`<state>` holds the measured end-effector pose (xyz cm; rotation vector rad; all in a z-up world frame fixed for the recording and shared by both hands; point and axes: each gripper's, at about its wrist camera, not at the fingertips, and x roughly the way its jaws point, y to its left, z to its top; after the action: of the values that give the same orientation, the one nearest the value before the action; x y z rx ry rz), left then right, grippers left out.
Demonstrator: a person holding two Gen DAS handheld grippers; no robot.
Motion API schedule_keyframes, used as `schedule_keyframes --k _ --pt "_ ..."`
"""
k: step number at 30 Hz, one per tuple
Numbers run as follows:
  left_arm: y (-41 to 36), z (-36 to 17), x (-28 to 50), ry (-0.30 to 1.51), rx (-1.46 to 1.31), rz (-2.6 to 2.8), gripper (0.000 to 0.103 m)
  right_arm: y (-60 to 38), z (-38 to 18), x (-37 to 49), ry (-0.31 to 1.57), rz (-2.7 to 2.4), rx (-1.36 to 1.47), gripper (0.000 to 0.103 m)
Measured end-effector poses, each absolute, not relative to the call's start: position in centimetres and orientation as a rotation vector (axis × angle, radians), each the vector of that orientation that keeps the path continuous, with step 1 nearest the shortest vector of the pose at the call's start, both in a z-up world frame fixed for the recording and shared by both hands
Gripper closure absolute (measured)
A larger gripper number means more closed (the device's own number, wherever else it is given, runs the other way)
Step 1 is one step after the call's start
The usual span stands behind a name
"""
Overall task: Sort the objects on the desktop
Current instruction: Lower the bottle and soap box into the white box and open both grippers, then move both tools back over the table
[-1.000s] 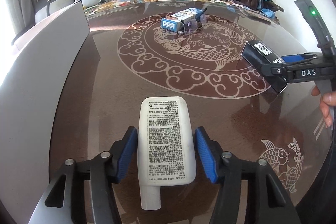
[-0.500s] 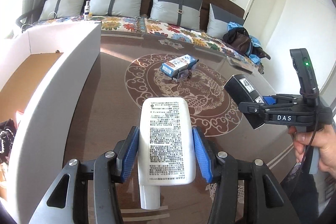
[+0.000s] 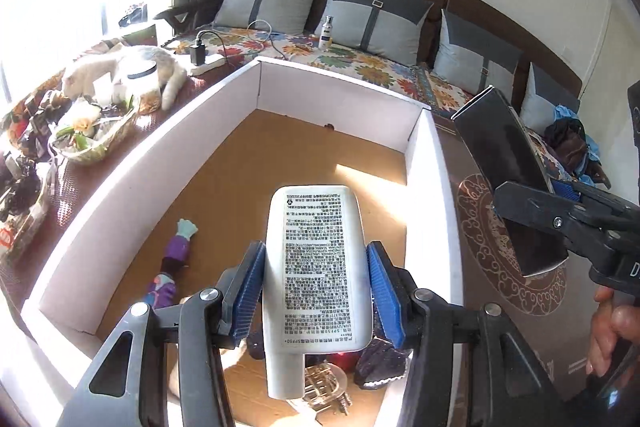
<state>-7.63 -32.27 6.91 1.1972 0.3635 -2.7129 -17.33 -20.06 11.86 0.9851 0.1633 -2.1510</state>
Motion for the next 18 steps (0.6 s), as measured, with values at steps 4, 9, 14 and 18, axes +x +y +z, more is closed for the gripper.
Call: schedule_keyframes --k 4,9,14,18 --pt "-35.2 3.4 -8.2 0.339 1.361 -2.569 0.050 -26.6 9.2 -16.6 0.273 -2.083 1.008 0.043" --pt "-35.5 2.7 -6.5 0.380 1.331 -2.562 0.017 -28.1 5.9 -16.5 0.292 -2.053 1.097 0.035" --pt "-33.5 4.5 -4.8 0.375 1.192 -2.636 0.004 -22.2 7.5 -15.6 0.221 -2.158 0.986 0.015" --pt "-29.2 6.3 -4.2 0.337 1.132 -2.748 0.004 -15.0 7.3 -15.4 0.225 -2.311 0.944 0.003"
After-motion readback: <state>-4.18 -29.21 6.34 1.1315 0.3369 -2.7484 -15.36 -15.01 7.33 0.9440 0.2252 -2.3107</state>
